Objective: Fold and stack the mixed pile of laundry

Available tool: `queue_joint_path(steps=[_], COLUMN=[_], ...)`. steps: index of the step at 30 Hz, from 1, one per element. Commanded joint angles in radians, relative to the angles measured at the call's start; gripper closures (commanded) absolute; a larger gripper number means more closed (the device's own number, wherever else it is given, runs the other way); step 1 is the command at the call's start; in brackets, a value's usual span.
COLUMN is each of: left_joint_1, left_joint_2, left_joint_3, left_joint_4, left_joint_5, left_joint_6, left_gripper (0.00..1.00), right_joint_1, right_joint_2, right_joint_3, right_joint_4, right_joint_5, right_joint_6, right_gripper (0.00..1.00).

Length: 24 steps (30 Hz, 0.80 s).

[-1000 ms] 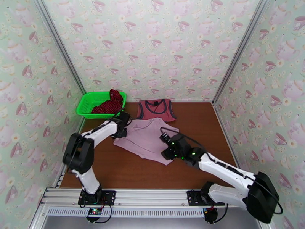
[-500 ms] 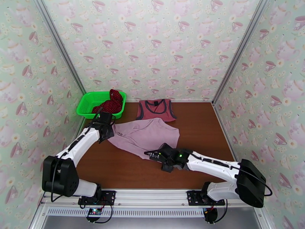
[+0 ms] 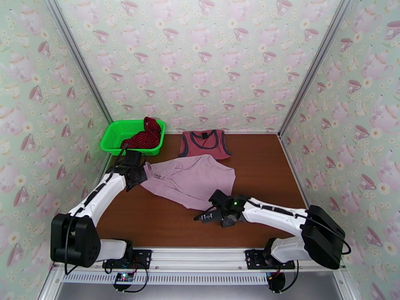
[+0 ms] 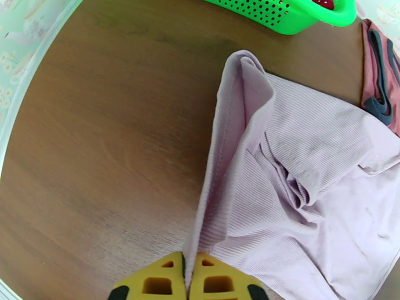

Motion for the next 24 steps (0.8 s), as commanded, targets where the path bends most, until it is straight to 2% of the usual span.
queue_joint_path(steps=[1, 5, 8, 11, 12, 15, 21, 24], left_joint_1=[0.011, 0.017, 0.025, 0.035, 0.037, 0.045, 0.068, 0.083], left_joint_2=[-0.014, -0.010, -0.010, -0.017, -0.025, -0.058, -0.209, -0.299], left_joint_3=[-0.025, -0.028, -0.029, -0.028, -0.026, 0.001, 0.119, 0.196], left_joint_4=[0.026, 0.031, 0.033, 0.037, 0.036, 0.010, -0.107, -0.170], left_joint_5=[0.037, 0.037, 0.041, 0.061, 0.074, 0.115, 0.216, 0.280], left_joint_6=[0.002, 0.006, 0.007, 0.004, 0.002, -0.004, -0.006, -0.005], left_gripper=[1.00, 1.00, 1.00, 1.00, 1.00, 1.00, 1.00, 1.00], right_joint_1=[-0.008, -0.020, -0.025, -0.027, -0.031, -0.059, -0.166, -0.232], right_joint_2=[0.053, 0.109, 0.139, 0.152, 0.143, 0.045, -0.375, -0.492], right_joint_3=[0.003, 0.019, 0.012, 0.006, 0.008, 0.030, 0.130, 0.228], right_joint_4=[0.075, 0.088, 0.118, 0.138, 0.136, 0.094, 0.034, -0.004], right_joint_5=[-0.029, -0.045, -0.043, -0.025, -0.016, -0.022, -0.046, -0.018], right_joint_6=[-0.053, -0.063, -0.063, -0.056, -0.052, -0.025, 0.052, 0.072], right_gripper=[0.41, 0.49, 0.68, 0.97, 1.00, 1.00, 1.00, 1.00])
